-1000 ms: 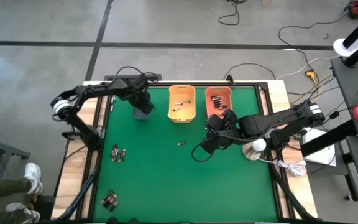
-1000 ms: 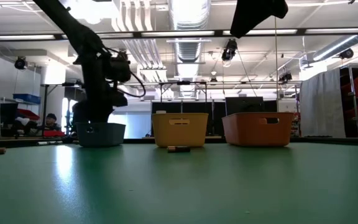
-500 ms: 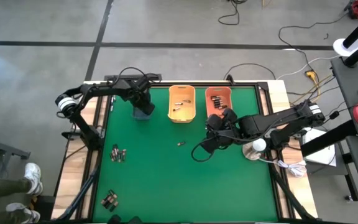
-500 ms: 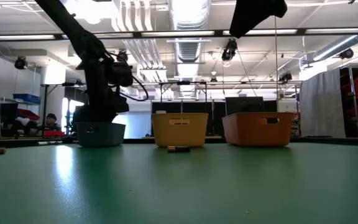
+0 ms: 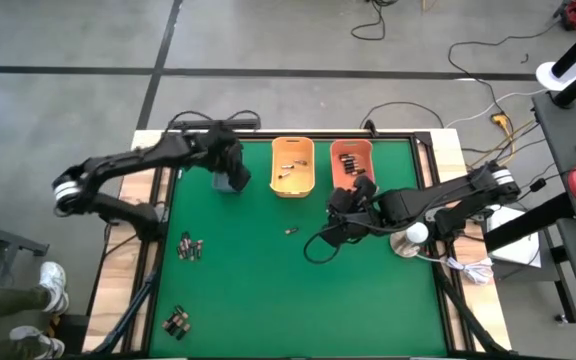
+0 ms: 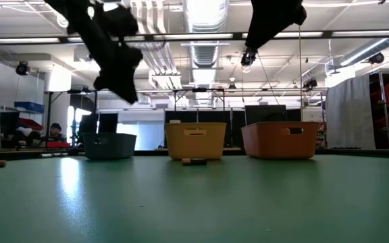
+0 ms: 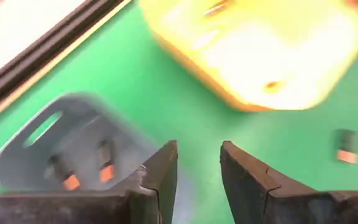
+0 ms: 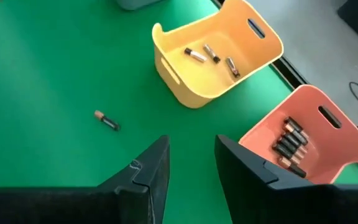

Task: Sort batteries
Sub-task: Put the gold battery into the blue bin

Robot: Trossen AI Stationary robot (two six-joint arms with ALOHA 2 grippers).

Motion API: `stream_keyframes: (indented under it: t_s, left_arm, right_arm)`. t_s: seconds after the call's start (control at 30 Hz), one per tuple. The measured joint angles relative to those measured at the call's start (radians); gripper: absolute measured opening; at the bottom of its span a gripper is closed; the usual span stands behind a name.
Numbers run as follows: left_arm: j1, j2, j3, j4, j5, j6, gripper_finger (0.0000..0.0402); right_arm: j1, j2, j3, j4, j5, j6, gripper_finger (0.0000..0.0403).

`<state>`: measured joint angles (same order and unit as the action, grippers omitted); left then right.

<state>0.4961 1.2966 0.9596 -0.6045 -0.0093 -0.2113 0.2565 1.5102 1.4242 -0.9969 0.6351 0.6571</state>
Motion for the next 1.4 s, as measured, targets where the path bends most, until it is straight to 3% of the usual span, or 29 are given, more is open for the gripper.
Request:
stream_keyframes:
  t_s: [0.2,0.33,0.43,0.6,0.77,0.97,1.13,1.4]
  left_arm:
    - [-0.302,-0.080,-0.066,0.216,0.001,-0.004,0.0101]
    - [-0.485,-0.060,-0.167,0.467,-0.036,-0.031,0.0101]
    - [-0.564,-0.005,-0.229,0.602,-0.108,-0.096,0.0103]
    - [-0.574,0.119,-0.257,0.699,-0.134,-0.192,0.0121]
    - [-0.567,0.238,-0.256,0.869,-0.162,-0.185,0.0159]
    - [-0.556,0.390,-0.238,0.905,-0.173,-0.190,0.0198]
    - [-0.545,0.491,-0.196,0.923,-0.184,-0.175,0.0194]
    - [-0.545,0.609,-0.150,0.966,-0.187,-0.133,0.0154]
  right_arm:
    - [0.001,0.017,-0.003,0.061,-0.048,-0.088,0.0113]
    - [0.005,0.017,-0.003,0.055,-0.122,-0.100,0.0109]
    - [0.027,0.014,-0.003,0.050,-0.150,-0.096,0.0111]
    - [0.086,0.011,-0.003,0.048,-0.155,-0.088,0.0122]
    - [0.123,0.011,-0.003,0.027,-0.156,-0.016,0.0131]
    - [0.157,0.011,-0.003,-0.015,-0.156,0.059,0.0127]
    - [0.172,0.011,-0.003,-0.030,-0.156,0.066,0.0115]
    - [0.172,0.011,-0.003,-0.066,-0.169,0.069,0.0095]
